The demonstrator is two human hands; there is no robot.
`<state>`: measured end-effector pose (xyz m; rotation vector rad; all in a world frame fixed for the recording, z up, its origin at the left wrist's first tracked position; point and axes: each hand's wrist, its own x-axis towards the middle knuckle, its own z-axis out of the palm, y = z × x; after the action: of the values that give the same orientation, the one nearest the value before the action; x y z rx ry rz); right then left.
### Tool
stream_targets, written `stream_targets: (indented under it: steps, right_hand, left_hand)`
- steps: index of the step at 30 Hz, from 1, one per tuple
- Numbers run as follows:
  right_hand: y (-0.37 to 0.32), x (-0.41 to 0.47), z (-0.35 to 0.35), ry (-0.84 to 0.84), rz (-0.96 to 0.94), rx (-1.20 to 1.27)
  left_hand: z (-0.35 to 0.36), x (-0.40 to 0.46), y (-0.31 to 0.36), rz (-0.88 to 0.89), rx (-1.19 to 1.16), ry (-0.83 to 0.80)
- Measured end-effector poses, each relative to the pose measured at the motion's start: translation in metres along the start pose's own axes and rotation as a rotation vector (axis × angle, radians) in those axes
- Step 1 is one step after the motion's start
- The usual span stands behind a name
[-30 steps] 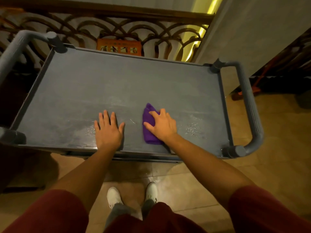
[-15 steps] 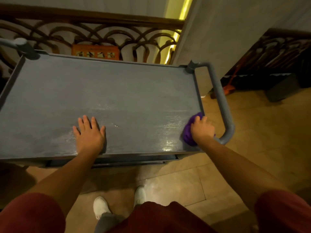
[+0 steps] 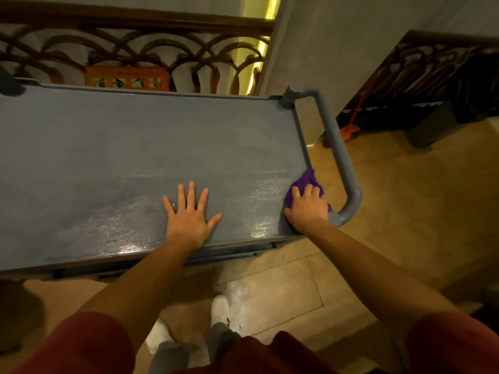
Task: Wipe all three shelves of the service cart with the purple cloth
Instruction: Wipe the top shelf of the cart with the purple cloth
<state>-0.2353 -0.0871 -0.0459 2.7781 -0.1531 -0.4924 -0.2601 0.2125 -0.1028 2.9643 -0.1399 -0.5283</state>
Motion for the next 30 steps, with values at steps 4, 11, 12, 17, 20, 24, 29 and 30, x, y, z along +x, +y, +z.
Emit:
stream_targets:
  steps: [4, 11, 12, 17, 20, 24, 29, 30]
  right_hand:
    - [-0.001, -0.001, -0.001, 0.034, 0.066, 0.05]
    - [-0.044, -0.057, 0.012, 0.098, -0.014, 0.251]
    - [-0.051, -0.061, 0.008, 0.101, -0.019, 0.291]
    - [-0.071, -0.065, -0.009, 0.014, -0.151, 0.518]
    - [-0.041, -0.05, -0.022, 0.05, -0.103, 0.715]
    - [0.001, 0.002, -0.035, 0.271, 0.095, 0.68]
    - [-0.018, 0.028, -0.014, 0.182, 0.031, 0.614]
    - [-0.028, 0.026, -0.012, 0.205, 0.035, 0.619]
  left_hand:
    - [0.001, 0.001, 0.004, 0.0, -0.002, -0.007]
    - [0.002, -0.002, 0.007, 0.0, 0.011, -0.028]
    - [0.001, -0.002, 0.007, 0.007, 0.011, -0.026]
    - [-0.005, -0.002, 0.006, 0.024, -0.005, -0.062]
    - [-0.014, -0.009, -0.013, 0.067, -0.119, -0.009]
    - [-0.016, -0.031, -0.073, -0.173, -0.099, -0.01]
    - [-0.021, -0.041, -0.085, -0.234, -0.048, -0.145]
    - [-0.021, -0.039, -0.079, -0.247, -0.03, -0.146]
